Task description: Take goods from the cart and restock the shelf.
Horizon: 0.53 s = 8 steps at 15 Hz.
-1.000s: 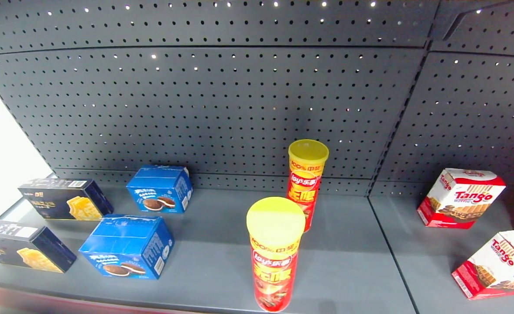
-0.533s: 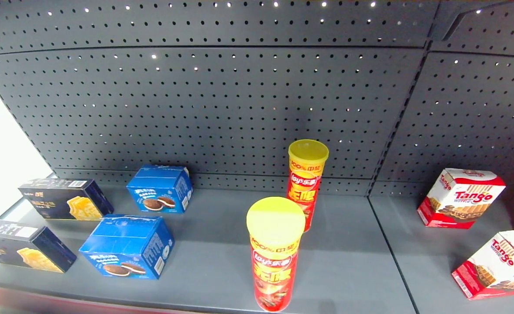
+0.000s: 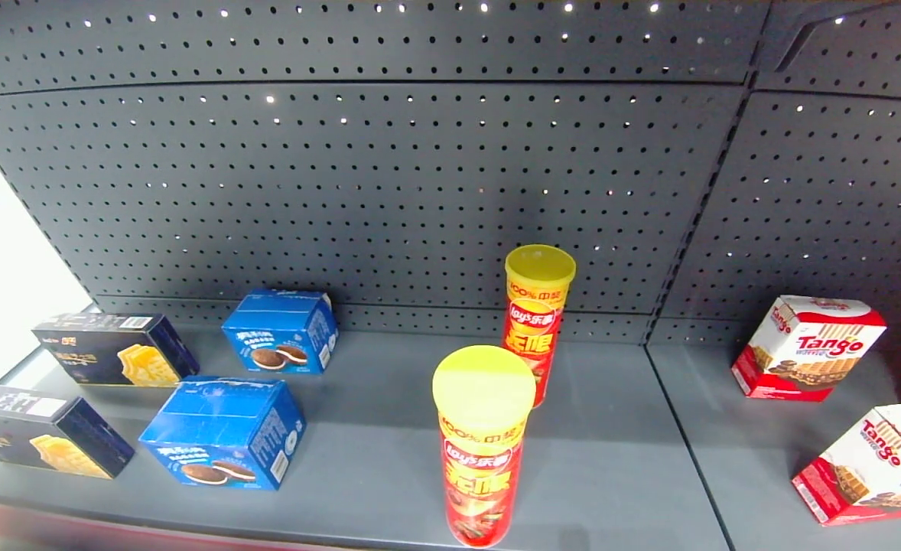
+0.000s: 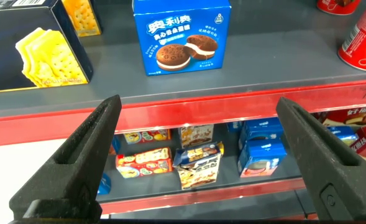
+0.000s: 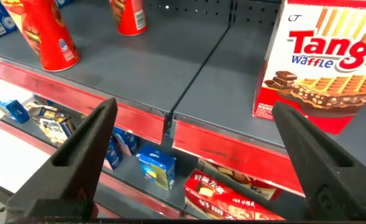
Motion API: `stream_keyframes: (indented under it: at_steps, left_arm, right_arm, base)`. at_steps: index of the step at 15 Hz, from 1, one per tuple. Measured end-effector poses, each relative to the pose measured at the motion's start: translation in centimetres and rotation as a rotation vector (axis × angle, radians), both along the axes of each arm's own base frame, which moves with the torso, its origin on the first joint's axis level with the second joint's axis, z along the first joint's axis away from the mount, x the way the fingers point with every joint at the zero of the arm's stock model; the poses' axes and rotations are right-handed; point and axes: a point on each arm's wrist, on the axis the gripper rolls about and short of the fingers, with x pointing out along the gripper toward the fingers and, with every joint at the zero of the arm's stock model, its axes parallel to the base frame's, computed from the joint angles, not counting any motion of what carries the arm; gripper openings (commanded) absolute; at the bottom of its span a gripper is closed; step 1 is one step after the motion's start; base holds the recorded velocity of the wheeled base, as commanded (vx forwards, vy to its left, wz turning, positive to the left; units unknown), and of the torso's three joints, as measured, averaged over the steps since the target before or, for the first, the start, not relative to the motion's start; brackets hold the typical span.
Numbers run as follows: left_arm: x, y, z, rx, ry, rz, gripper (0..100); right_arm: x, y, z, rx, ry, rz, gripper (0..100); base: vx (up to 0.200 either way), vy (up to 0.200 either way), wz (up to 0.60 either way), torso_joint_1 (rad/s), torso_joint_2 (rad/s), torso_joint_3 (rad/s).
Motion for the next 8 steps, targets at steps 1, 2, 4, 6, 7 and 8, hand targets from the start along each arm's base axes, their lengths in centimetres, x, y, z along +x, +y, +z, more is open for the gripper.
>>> stream_keyframes:
  at_steps: [1, 2, 4, 6, 7, 8]
  left_arm:
    - [0.00, 0.00, 0.00, 0.000, 0.000, 0.000, 100]
    - [0.00, 0.00, 0.00, 0.001, 0.000, 0.000, 100]
    - [0.00, -0.02, 0.00, 0.023, -0.004, -0.013, 100]
    - [-0.01, -0.07, 0.00, 0.053, -0.010, -0.055, 100]
    - [0.00, -0.07, 0.01, 0.065, -0.011, -0.084, 100]
    - [0.02, -0.02, 0.06, 0.092, -0.018, -0.122, 100]
  right_arm:
    - [0.00, 0.00, 0.00, 0.000, 0.001, 0.000, 100]
    - [0.00, 0.00, 0.00, 0.000, 0.000, 0.000, 100]
    - [0.00, 0.00, 0.00, 0.000, 0.000, 0.000, 100]
    - [0.00, 0.00, 0.00, 0.000, 0.000, 0.000, 100]
    - [0.00, 0.00, 0.00, 0.000, 0.001, 0.000, 100]
    - [0.00, 0.00, 0.00, 0.000, 0.001, 0.000, 100]
  base:
    - [0.000, 0.000, 0.00, 0.000, 0.00, 0.000]
    - [0.000, 0.000, 0.00, 0.000, 0.00, 0.000]
    - [0.000, 0.000, 0.00, 0.000, 0.00, 0.000]
    - [0.000, 0.000, 0.00, 0.000, 0.00, 0.000]
    - [0.000, 0.000, 0.00, 0.000, 0.00, 0.000]
    - [0.000, 0.000, 0.00, 0.000, 0.00, 0.000]
